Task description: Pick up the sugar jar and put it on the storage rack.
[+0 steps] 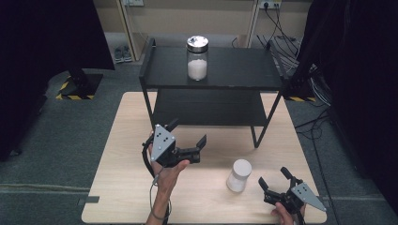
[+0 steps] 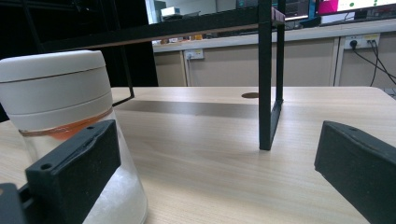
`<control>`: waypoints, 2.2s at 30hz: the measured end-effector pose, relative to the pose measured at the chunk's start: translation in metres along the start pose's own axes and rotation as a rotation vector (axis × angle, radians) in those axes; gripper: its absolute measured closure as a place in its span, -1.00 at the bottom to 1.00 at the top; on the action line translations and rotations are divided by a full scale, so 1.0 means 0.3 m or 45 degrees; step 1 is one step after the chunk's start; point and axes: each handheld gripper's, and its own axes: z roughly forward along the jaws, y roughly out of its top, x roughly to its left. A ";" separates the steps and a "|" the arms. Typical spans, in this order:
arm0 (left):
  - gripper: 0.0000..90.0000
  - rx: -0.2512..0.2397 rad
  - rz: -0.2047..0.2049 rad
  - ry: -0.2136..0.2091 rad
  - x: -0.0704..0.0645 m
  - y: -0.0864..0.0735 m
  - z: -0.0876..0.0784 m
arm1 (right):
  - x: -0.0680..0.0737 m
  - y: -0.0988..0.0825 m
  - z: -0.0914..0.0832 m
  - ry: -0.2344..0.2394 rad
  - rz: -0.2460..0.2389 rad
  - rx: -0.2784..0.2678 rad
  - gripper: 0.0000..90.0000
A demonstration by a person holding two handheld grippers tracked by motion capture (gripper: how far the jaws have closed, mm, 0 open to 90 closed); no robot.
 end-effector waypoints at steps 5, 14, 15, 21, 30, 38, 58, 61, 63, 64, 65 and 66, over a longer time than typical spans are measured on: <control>-1.00 0.003 -0.001 -0.004 0.002 -0.043 -0.010 | 0.000 0.000 0.000 0.000 -0.001 0.001 -0.99; -1.00 0.020 0.011 0.018 -0.006 -0.137 -0.015 | 0.000 0.000 0.000 0.000 -0.001 0.001 -0.99; -1.00 0.019 0.007 0.017 -0.004 -0.150 -0.016 | 0.000 0.001 0.000 0.000 -0.001 0.001 -0.99; -1.00 0.019 -0.009 0.036 -0.006 -0.230 -0.028 | 0.000 0.000 0.000 0.000 -0.001 0.001 -0.99; -1.00 0.053 -0.050 0.075 -0.008 -0.352 -0.054 | 0.000 0.000 0.000 -0.001 0.000 0.000 -0.99; -1.00 0.076 -0.069 0.111 -0.013 -0.421 -0.081 | 0.002 0.001 0.001 -0.001 -0.004 0.003 -0.99; -0.99 0.119 -0.100 0.173 -0.057 -0.485 -0.137 | 0.004 0.001 0.001 -0.002 -0.011 0.003 -0.99; -0.99 0.145 -0.095 0.182 -0.065 -0.494 -0.140 | 0.004 0.001 0.001 -0.003 -0.009 0.004 -0.99; -0.99 0.139 -0.078 0.193 -0.077 -0.498 -0.141 | 0.004 0.001 0.001 -0.003 -0.010 0.004 -0.99; -1.00 0.142 -0.080 0.191 -0.076 -0.499 -0.141 | 0.005 0.001 0.001 -0.003 -0.013 0.004 -0.99; -0.99 0.149 -0.077 0.191 -0.078 -0.499 -0.141 | 0.005 0.001 0.001 -0.003 -0.014 0.004 -0.99; -0.99 0.147 -0.077 0.189 -0.078 -0.500 -0.142 | 0.005 0.002 0.001 -0.003 -0.014 0.005 -0.99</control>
